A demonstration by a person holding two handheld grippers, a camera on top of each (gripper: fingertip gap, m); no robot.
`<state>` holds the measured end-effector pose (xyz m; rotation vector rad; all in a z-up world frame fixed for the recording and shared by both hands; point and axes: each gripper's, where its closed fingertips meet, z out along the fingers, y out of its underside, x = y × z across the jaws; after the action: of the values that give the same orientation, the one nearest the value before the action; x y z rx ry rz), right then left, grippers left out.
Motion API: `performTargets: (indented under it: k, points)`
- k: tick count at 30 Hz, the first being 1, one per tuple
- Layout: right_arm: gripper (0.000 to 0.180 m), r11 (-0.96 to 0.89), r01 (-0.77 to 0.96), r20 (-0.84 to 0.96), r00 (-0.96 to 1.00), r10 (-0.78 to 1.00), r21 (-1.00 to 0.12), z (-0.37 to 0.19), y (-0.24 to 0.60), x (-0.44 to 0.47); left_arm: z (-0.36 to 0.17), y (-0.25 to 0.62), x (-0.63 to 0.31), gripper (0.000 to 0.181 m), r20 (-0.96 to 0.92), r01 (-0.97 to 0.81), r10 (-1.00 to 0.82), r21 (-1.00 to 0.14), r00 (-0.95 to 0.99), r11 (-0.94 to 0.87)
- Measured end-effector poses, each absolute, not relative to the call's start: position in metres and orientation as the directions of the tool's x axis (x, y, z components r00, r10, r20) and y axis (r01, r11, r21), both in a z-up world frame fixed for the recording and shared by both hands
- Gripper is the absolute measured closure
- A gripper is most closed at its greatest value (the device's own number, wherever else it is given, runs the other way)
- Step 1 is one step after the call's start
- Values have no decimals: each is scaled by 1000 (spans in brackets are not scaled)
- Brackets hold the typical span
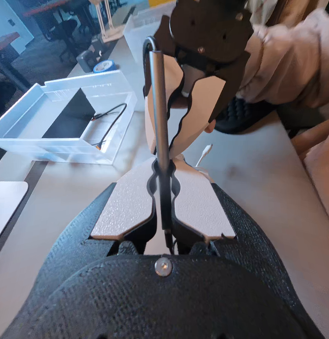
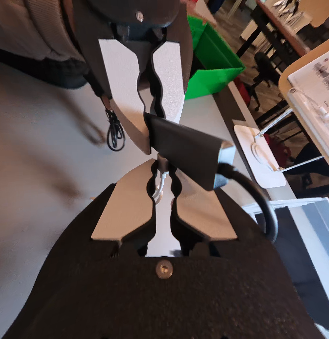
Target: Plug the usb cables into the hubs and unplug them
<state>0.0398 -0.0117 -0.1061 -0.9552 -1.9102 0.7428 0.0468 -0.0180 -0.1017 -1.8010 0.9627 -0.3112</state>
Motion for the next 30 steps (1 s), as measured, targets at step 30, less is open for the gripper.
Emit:
performTargets:
  k: [30]
  points:
    - [172,304,163,215,-413,885,-938,-37,71,19,101,-41,-60,170,-289,-199,-528,-955,798,222]
